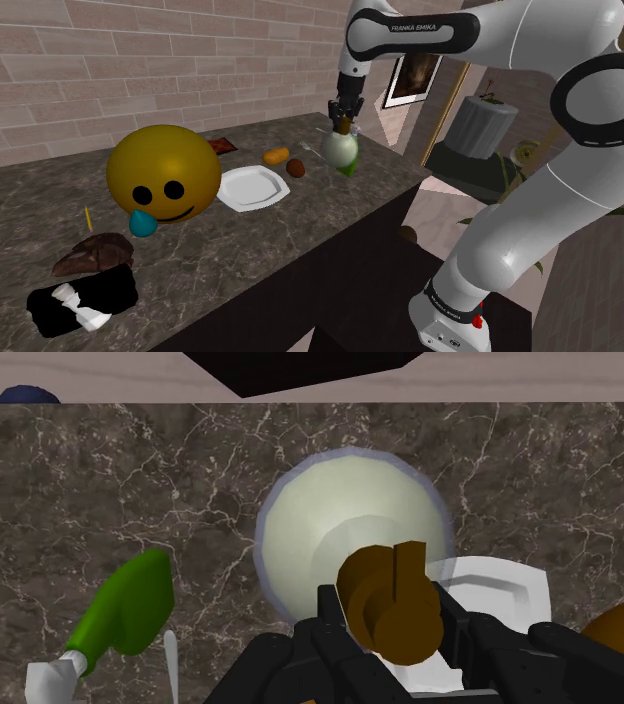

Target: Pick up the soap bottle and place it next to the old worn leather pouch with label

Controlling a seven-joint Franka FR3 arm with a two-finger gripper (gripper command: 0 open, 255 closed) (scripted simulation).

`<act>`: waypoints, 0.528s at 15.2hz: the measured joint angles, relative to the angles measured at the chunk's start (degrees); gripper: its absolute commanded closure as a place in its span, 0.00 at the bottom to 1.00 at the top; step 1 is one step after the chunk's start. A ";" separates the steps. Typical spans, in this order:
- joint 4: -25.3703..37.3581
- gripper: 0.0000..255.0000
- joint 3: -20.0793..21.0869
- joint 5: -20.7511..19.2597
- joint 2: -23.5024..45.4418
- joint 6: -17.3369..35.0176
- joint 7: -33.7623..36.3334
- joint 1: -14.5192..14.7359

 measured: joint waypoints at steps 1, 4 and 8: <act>0.79 1.00 0.02 0.01 -0.01 -0.81 0.01 0.01; 3.52 1.00 -0.01 0.04 0.23 -3.29 -0.13 0.00; 7.13 1.00 0.00 0.09 0.73 -6.40 -0.22 0.01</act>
